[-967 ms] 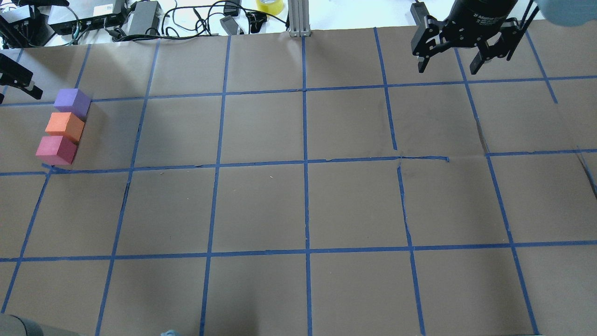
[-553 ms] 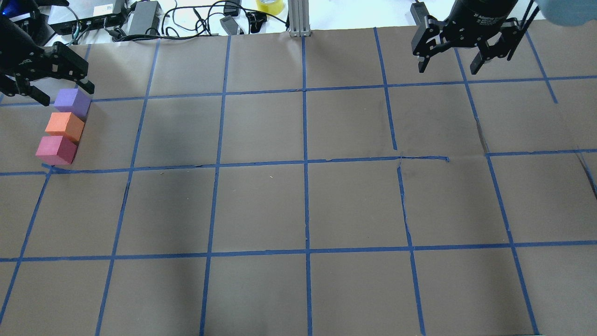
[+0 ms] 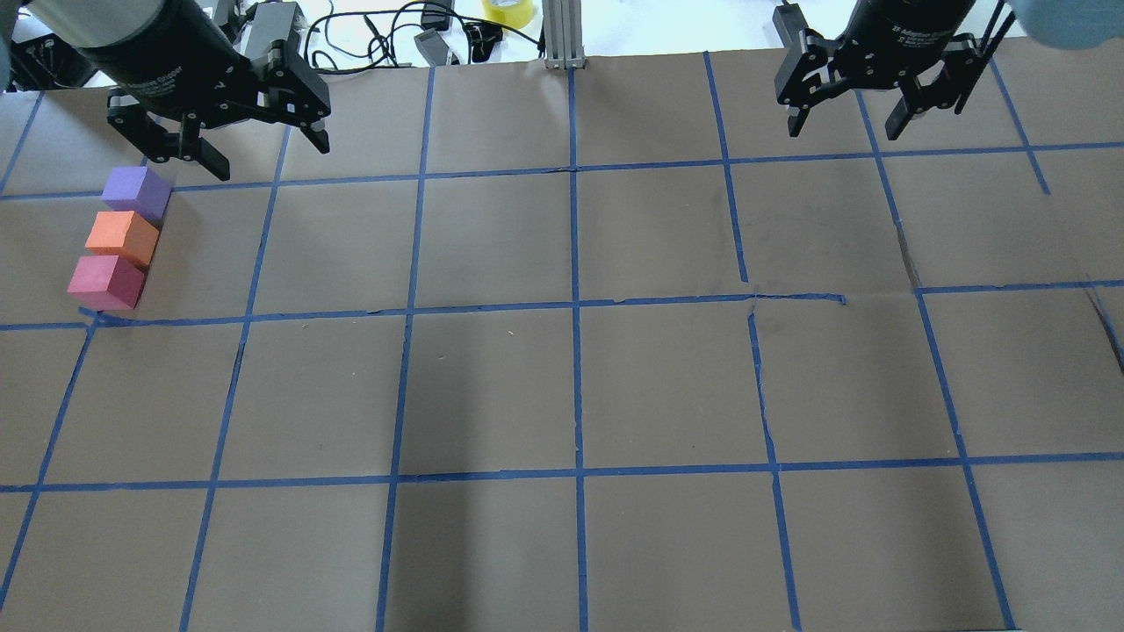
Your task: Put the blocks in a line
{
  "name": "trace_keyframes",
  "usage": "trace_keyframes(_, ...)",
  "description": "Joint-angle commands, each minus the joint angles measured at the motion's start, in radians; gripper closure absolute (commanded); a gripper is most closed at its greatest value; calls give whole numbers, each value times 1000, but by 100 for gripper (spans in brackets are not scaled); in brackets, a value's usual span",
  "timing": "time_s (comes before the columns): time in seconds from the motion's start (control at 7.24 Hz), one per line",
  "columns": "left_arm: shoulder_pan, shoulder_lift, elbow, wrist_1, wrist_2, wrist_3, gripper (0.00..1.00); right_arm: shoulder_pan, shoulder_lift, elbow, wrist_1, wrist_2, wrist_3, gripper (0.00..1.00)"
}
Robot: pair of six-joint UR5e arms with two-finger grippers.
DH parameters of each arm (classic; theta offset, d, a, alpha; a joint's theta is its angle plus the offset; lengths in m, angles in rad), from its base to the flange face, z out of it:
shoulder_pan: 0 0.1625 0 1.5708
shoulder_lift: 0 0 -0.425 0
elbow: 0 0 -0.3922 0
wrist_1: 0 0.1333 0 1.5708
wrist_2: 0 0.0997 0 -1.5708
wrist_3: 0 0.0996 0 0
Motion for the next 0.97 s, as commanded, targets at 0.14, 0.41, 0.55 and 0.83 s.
trace_keyframes(0.14, -33, 62, -42, 4, 106, -21, 0, 0, 0, 0, 0, -1, 0, 0)
trace_keyframes(0.41, -30, 68, -55, -2, 160, -7, 0, -2, 0, 0, 2, 1, 0, 0)
trace_keyframes(0.55, -30, 45, -36, -6, 86, -10, 0, 0, 0, 0, 2, 1, 0, 0)
trace_keyframes(0.83, -14, 34, -32, -6, 50, 79, 0, 0, 0, -2, 2, 1, 0, 0)
